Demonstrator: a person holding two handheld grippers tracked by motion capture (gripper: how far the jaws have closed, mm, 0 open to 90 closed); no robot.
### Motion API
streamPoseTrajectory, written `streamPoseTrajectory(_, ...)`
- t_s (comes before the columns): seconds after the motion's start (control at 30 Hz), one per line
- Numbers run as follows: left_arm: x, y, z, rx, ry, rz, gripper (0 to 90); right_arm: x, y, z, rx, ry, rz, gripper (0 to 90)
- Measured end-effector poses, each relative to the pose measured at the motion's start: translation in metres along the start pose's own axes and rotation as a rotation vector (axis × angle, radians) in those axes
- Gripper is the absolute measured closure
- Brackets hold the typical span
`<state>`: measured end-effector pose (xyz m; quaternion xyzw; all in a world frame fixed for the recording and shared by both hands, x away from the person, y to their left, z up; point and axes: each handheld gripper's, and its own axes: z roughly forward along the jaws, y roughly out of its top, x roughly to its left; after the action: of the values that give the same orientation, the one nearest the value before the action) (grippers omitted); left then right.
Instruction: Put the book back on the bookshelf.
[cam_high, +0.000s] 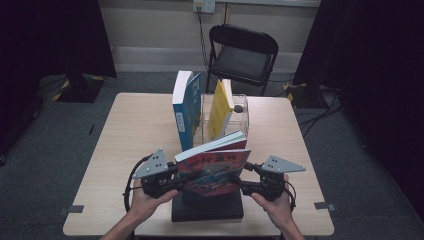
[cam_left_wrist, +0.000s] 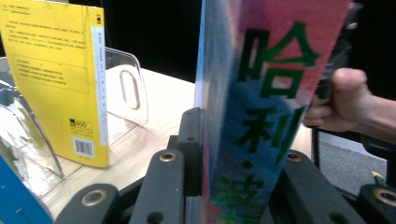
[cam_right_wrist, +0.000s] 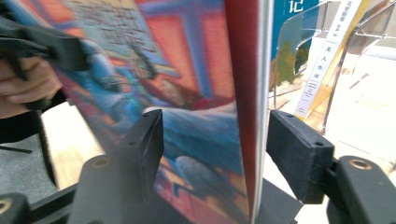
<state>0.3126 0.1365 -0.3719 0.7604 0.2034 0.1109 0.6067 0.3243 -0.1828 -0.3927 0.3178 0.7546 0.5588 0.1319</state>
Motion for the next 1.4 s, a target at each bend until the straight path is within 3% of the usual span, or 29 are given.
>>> streamPoseTrajectory(0.17,-0.001,0.001,0.003,0.003,-0.004,-0.011,71.9,-0.005,0.001,0.017,0.009,0.038,0.001,30.7)
streamPoseTrajectory(0.27,-0.002,0.002,0.01,0.027,0.033,0.019,72.7,-0.005,0.002,0.02,0.013,0.027,-0.006,31.9)
streamPoseTrajectory(0.37,-0.004,0.0,0.018,0.022,0.043,0.008,69.0,-0.003,0.003,0.02,0.022,0.013,-0.017,33.4)
streamPoseTrajectory(0.43,-0.005,-0.002,0.02,0.02,0.045,-0.023,67.4,-0.003,0.003,0.02,0.022,0.009,-0.017,34.1)
streamPoseTrajectory(0.57,-0.006,-0.007,0.022,0.012,0.075,-0.007,69.1,-0.003,0.002,0.02,0.021,0.004,-0.017,34.8)
streamPoseTrajectory(0.7,-0.009,-0.007,0.027,-0.012,0.08,-0.001,64.2,-0.004,0.003,0.021,0.023,-0.004,-0.02,35.2)
streamPoseTrajectory(0.8,-0.01,-0.007,0.027,-0.005,0.1,0.019,72.1,-0.005,0.003,0.022,0.022,-0.003,-0.017,35.5)
streamPoseTrajectory(0.9,-0.01,-0.006,0.027,0.0,0.105,-0.012,74.4,-0.005,0.003,0.021,0.025,-0.006,-0.007,37.5)
streamPoseTrajectory(1.0,-0.009,-0.007,0.027,-0.004,0.138,-0.025,74.5,-0.007,0.001,0.021,0.035,-0.002,-0.003,39.9)
streamPoseTrajectory(1.07,-0.004,-0.006,0.026,-0.003,0.145,-0.063,74.6,-0.009,-0.001,0.019,0.039,0.002,0.009,38.9)
streamPoseTrajectory(1.23,0.008,-0.009,0.017,-0.009,0.165,-0.134,74.7,-0.02,-0.01,0.008,0.055,-0.042,0.038,34.6)
streamPoseTrajectory(1.4,0.017,-0.01,0.006,-0.014,0.223,-0.164,74.7,-0.034,-0.025,-0.007,0.094,-0.098,0.071,33.3)
